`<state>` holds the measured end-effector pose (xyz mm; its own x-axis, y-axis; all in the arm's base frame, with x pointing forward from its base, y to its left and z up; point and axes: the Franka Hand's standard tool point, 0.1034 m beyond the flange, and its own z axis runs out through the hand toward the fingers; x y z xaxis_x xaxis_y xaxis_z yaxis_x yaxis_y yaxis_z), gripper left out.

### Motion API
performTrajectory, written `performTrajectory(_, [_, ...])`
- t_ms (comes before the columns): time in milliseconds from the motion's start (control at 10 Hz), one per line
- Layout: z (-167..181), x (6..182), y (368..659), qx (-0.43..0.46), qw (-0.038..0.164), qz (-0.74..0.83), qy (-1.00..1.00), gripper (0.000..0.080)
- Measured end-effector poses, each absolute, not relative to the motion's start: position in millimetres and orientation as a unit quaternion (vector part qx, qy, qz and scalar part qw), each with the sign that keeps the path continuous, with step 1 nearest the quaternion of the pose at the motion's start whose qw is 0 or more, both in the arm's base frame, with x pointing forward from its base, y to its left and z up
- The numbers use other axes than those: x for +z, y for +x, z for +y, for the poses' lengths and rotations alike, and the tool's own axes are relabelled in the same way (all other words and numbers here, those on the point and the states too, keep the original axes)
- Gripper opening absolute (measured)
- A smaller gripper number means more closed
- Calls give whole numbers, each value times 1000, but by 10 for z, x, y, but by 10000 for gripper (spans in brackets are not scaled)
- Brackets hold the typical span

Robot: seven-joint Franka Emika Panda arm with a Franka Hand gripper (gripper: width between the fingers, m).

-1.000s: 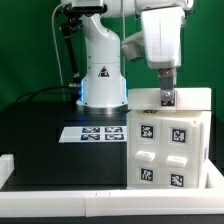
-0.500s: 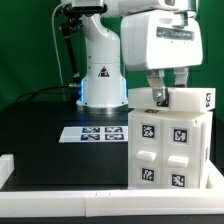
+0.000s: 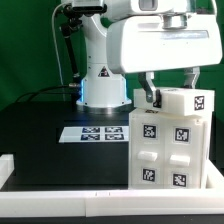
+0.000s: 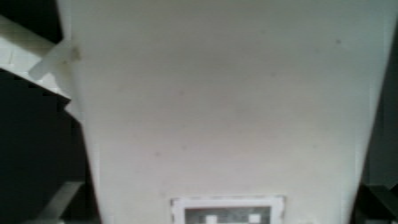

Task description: Assemble cabinet

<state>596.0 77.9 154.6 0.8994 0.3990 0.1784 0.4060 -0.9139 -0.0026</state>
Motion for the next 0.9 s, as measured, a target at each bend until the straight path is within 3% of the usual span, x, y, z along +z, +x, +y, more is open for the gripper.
performTrajectory(600, [778, 1545, 5959, -82, 38, -10, -996, 560])
performTrajectory(900, [803, 1556, 5914, -93, 56, 146, -983, 560])
